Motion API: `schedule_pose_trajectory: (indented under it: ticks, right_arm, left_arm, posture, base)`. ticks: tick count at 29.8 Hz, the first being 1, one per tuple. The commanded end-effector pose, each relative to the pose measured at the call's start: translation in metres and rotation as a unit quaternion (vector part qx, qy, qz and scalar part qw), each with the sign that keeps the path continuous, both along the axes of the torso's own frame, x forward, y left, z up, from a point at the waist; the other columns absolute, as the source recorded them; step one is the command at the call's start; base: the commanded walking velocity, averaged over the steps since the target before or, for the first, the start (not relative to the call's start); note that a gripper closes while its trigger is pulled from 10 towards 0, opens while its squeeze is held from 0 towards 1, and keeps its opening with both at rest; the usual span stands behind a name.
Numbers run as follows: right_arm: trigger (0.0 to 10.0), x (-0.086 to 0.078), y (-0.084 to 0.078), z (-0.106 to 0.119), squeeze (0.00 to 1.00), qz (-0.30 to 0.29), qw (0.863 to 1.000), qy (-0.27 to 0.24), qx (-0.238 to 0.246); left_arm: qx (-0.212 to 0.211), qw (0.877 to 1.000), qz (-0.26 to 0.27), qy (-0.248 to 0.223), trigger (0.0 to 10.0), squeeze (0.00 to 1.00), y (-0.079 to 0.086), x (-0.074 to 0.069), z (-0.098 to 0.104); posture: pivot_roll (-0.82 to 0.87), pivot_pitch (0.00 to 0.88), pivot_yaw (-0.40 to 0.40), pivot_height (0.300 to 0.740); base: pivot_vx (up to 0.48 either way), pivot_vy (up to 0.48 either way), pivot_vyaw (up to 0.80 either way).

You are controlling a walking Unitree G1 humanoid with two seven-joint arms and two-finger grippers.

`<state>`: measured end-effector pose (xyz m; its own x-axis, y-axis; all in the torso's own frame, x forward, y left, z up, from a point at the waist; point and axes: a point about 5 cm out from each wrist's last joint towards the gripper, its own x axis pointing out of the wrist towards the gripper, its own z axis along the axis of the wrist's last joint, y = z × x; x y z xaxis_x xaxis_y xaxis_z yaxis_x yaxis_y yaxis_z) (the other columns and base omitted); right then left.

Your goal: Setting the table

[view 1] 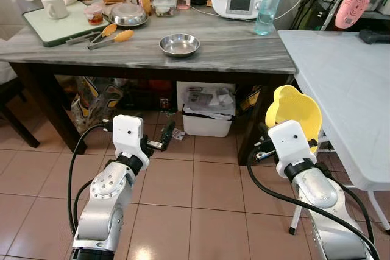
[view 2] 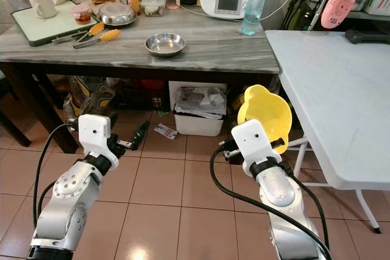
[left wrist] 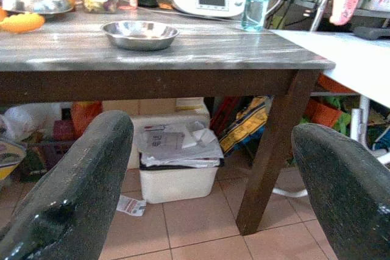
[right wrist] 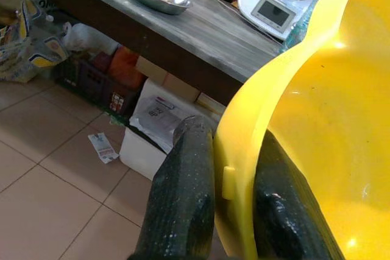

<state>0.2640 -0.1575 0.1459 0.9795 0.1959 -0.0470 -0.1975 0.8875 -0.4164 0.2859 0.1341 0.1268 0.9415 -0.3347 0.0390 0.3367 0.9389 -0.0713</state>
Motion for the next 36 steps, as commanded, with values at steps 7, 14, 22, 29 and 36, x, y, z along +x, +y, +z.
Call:
schedule_pose_trajectory:
  ticks: [7,14,22,29,36]
  right_arm:
    - [10.0,0.000,-0.004,0.010,0.00,-0.010,1.000,-0.024,-0.005]
    - [10.0,0.001,-0.004,0.011,0.00,-0.014,1.000,-0.027,-0.002]
    - [10.0,0.001,-0.003,0.012,0.00,-0.025,0.999,-0.035,0.001]
    - [10.0,0.003,-0.005,0.011,0.00,-0.040,0.999,-0.032,0.006]
    - [10.0,0.004,-0.003,0.012,0.00,-0.040,0.999,-0.032,0.011]
  left_arm:
    - [-0.004,1.000,-0.027,-0.011,10.0,0.00,-0.004,0.001,0.008]
    - [-0.004,0.999,-0.038,-0.011,10.0,0.00,-0.007,0.001,0.008]
    - [0.001,0.998,-0.055,-0.006,10.0,0.00,-0.010,-0.003,0.006]
    - [0.004,0.998,-0.066,-0.007,10.0,0.00,-0.013,-0.004,0.007]
    - [0.004,0.997,-0.072,-0.008,10.0,0.00,-0.014,-0.004,0.008]
  posture:
    - [-0.12,0.039,0.009,0.740]
    - [-0.12,0.037,0.016,0.740]
    - [-0.12,0.042,0.023,0.740]
    - [-0.11,0.039,0.027,0.740]
    - [-0.11,0.039,0.027,0.740]
  base:
    - [0.443,0.000,0.50]
    - [0.477,0.000,0.68]
    - [0.478,0.000,0.25]
    - [0.480,0.000,0.00]
    - [0.480,0.000,-0.80]
